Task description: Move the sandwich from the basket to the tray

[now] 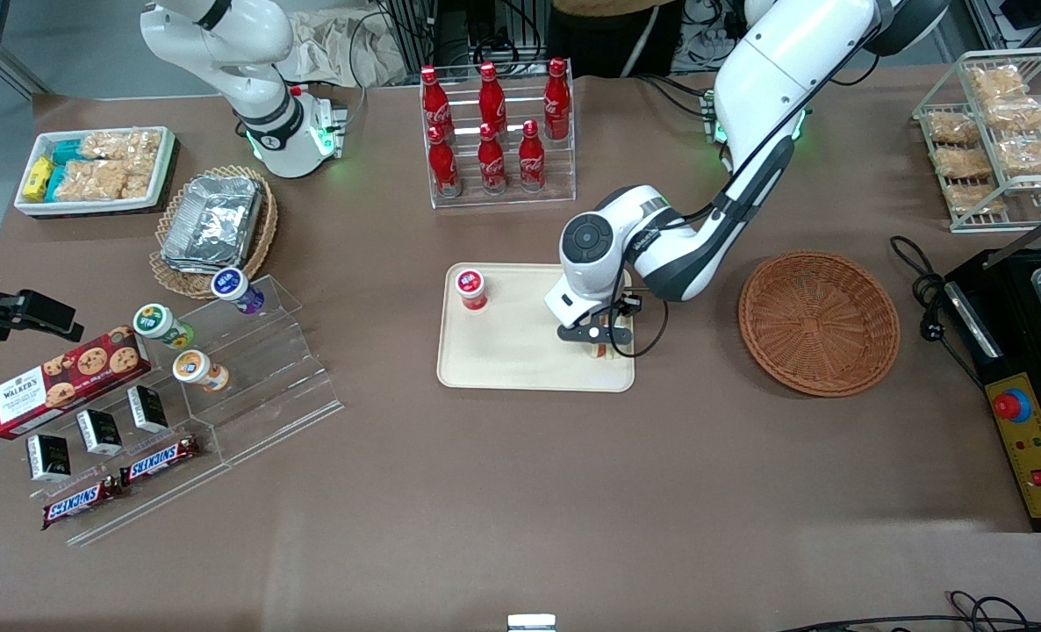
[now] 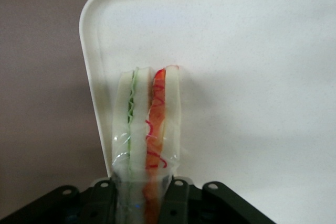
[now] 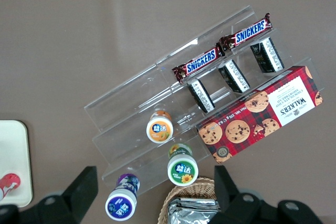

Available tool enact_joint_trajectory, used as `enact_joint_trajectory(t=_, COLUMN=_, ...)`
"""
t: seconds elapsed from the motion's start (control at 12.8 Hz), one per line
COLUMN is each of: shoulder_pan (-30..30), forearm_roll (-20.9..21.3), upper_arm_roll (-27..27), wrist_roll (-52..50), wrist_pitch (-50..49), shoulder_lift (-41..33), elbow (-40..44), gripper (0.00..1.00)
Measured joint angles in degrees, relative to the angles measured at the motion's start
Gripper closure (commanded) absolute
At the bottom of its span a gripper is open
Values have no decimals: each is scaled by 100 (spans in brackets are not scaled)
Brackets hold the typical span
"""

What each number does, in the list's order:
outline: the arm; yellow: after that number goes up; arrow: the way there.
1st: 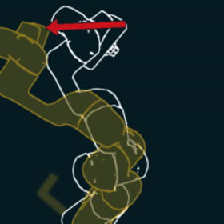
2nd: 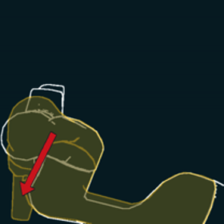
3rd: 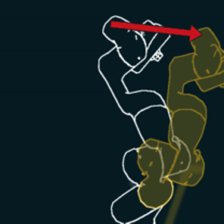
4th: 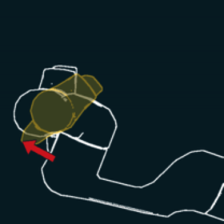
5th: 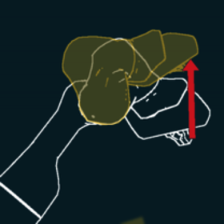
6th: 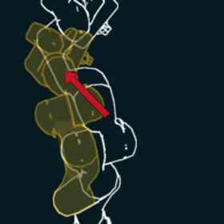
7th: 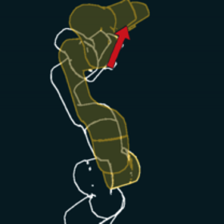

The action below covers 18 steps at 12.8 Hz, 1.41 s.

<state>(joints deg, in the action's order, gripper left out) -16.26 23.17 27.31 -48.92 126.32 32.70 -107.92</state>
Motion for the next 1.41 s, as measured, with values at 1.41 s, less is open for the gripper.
enact_joint_trajectory(t=1.41, shoulder_pan=1083, forearm_roll=-1898, upper_arm_roll=-1586, wrist_roll=282, wrist_pitch=-3294, shoulder_lift=-3450, elbow=1270, gripper=0)
